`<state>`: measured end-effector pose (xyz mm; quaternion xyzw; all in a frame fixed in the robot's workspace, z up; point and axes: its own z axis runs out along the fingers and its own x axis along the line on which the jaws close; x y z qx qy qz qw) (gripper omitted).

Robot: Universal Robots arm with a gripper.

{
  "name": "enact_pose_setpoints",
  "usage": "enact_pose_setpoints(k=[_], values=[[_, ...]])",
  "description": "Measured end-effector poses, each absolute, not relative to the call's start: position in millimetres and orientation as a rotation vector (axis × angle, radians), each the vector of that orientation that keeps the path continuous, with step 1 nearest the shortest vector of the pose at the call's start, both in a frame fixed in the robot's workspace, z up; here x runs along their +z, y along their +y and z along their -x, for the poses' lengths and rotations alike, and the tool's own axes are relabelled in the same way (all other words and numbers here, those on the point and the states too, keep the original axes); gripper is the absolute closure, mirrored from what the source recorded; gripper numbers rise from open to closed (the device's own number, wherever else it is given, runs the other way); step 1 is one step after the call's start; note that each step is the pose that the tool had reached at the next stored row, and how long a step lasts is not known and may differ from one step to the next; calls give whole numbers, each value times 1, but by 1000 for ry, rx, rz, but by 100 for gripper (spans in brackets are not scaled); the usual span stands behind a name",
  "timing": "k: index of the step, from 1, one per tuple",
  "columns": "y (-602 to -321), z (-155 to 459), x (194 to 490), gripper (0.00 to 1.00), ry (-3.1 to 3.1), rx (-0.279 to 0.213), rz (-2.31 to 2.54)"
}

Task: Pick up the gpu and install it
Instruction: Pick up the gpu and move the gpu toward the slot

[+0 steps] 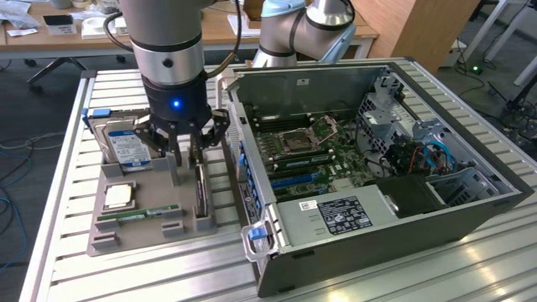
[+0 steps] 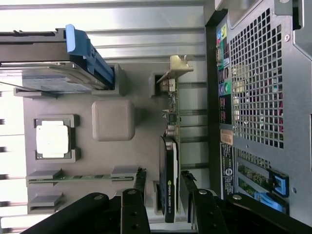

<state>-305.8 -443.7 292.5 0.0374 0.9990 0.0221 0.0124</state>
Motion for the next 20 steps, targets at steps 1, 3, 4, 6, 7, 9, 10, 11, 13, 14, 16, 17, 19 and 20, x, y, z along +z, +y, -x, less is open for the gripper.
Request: enact_pose_setpoints(k=[1, 3, 4, 6, 7, 9, 10, 11, 13, 14, 16, 17, 19, 20], values=[[-444, 306, 291, 58, 3114, 69, -116], [-444, 306, 290, 58, 3114, 69, -117], [-444, 306, 290, 58, 3114, 69, -117], [-444, 306, 290, 58, 3114, 69, -117], [-444, 305, 290, 58, 3114, 69, -117], [-444, 303, 290, 58, 3114, 69, -117], [-444, 302, 290, 58, 3114, 69, -117], [-444, 301, 290, 58, 3114, 69, -117], [-444, 299, 290, 58, 3115, 69, -117], [-445, 298, 290, 58, 3115, 69, -117], [-445, 296, 290, 58, 3115, 69, -117], [-445, 296, 290, 58, 3115, 69, -117], [-445, 296, 290, 58, 3115, 69, -117], [-445, 296, 290, 58, 3115, 69, -117]])
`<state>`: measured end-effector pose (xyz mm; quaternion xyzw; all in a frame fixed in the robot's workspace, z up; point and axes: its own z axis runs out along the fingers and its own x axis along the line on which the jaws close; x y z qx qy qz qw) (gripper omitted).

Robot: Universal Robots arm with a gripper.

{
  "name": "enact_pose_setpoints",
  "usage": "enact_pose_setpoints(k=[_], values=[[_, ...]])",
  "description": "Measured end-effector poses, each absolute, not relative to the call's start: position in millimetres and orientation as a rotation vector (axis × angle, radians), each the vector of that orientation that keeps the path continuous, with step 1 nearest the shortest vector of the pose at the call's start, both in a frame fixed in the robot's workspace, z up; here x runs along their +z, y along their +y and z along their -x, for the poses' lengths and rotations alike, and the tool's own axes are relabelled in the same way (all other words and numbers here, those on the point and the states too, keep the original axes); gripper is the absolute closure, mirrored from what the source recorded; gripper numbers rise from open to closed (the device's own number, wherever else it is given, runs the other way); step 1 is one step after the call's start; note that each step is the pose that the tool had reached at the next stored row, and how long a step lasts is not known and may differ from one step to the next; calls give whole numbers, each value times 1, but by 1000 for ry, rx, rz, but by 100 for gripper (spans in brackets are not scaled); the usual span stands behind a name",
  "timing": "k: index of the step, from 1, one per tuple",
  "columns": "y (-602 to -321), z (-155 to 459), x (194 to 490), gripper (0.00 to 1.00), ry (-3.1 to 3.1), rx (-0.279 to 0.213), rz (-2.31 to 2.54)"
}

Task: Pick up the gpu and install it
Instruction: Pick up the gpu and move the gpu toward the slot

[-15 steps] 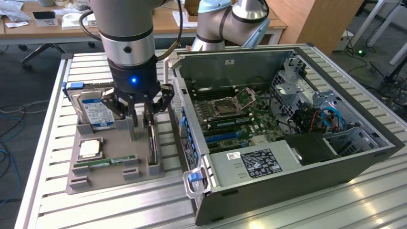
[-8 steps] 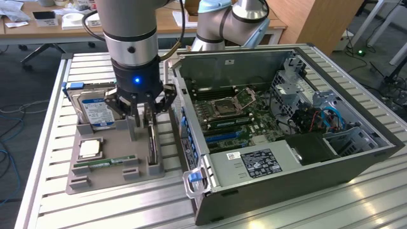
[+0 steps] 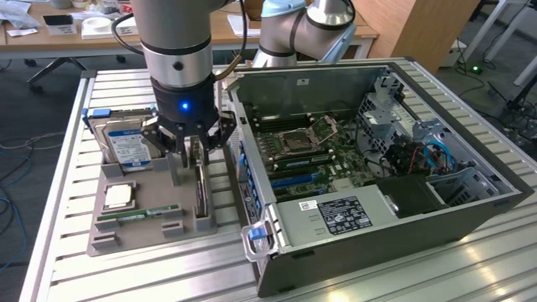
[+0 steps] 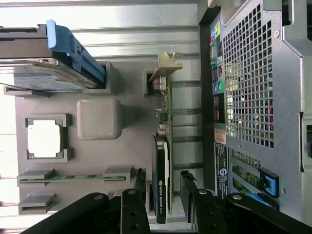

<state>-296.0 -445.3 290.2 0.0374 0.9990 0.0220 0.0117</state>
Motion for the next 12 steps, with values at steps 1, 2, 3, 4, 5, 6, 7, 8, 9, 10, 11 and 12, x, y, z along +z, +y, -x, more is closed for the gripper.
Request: enact_pose_setpoints(k=[1, 2, 3, 4, 5, 6, 7, 8, 9, 10, 11, 12], values=[[-445, 296, 290, 58, 3115, 69, -117], [-445, 296, 289, 58, 3115, 69, -117], [-445, 296, 287, 58, 3115, 69, -117], [-445, 296, 286, 58, 3115, 69, -117], [-445, 296, 284, 58, 3115, 69, -117], [-445, 296, 283, 58, 3115, 69, -117], [-445, 296, 281, 58, 3115, 68, -117], [-445, 296, 280, 58, 3115, 68, -117], [-445, 296, 279, 58, 3115, 67, -117], [-445, 296, 277, 58, 3115, 66, -117], [-445, 296, 275, 58, 3115, 64, -117], [-445, 296, 274, 58, 3115, 62, -117]])
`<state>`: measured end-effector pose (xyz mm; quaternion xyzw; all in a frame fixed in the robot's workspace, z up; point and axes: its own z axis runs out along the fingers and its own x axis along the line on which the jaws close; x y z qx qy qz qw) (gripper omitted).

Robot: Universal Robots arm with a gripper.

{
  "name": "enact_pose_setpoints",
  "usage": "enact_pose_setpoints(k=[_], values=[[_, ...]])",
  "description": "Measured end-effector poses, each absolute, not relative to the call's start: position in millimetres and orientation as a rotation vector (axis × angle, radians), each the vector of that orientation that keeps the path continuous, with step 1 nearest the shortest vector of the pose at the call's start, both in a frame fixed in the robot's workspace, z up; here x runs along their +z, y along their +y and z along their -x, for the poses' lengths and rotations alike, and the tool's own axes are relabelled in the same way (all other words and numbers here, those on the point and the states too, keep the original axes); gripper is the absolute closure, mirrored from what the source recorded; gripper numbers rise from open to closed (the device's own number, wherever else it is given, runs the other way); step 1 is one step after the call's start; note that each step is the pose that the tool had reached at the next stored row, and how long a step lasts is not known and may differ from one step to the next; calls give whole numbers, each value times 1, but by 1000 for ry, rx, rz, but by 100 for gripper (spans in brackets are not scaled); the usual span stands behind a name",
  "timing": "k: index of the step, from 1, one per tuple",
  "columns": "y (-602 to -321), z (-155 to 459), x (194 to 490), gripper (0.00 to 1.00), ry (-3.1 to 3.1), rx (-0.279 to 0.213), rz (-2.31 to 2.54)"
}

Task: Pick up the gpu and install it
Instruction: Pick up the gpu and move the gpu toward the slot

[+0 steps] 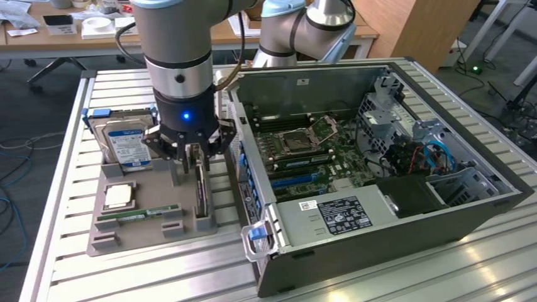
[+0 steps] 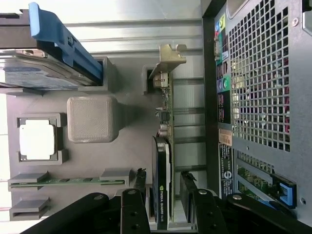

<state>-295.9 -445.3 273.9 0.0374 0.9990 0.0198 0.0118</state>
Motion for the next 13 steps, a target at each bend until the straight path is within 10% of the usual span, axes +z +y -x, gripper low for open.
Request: enact_pose_setpoints(k=[13], values=[[-445, 295, 267, 58, 3115, 34, -116]])
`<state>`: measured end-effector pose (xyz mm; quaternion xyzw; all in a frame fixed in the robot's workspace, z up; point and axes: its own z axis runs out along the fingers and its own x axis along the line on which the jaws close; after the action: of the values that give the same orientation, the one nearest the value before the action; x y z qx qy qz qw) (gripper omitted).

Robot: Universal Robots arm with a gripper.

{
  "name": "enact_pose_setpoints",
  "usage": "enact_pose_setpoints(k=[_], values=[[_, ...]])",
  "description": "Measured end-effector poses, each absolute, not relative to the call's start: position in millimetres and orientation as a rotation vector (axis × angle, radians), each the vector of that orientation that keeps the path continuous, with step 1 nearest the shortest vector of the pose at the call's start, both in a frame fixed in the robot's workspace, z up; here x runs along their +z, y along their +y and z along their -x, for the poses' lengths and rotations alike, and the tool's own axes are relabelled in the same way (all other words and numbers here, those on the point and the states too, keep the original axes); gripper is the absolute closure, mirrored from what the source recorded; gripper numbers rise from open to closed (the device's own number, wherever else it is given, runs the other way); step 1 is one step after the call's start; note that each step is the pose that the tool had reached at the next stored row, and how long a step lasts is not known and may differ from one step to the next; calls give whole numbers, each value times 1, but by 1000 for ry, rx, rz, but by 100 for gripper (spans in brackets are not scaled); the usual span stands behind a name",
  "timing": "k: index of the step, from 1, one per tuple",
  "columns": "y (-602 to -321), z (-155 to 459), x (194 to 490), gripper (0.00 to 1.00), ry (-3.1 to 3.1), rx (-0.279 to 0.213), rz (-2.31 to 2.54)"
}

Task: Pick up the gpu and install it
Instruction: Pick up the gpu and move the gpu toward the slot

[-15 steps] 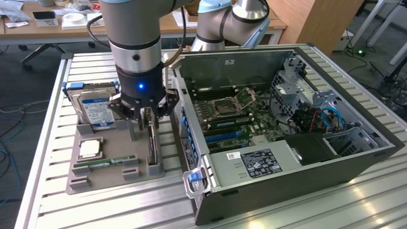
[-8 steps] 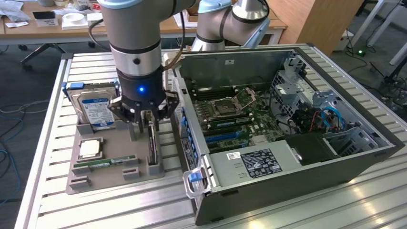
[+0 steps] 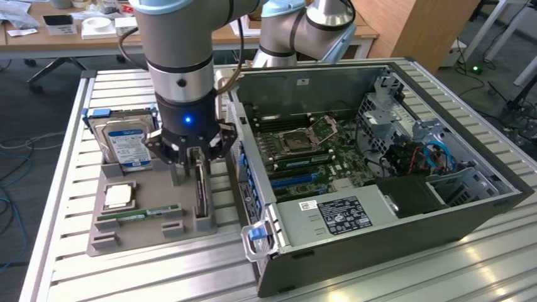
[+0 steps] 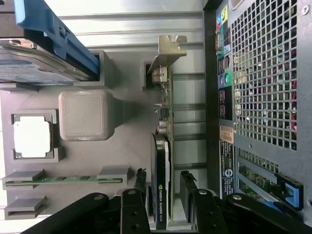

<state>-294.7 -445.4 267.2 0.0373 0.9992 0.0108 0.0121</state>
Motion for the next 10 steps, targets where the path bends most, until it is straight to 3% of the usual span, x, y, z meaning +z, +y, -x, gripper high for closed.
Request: enact_pose_setpoints(k=[10], values=[[-445, 295, 257, 58, 3115, 25, -117]])
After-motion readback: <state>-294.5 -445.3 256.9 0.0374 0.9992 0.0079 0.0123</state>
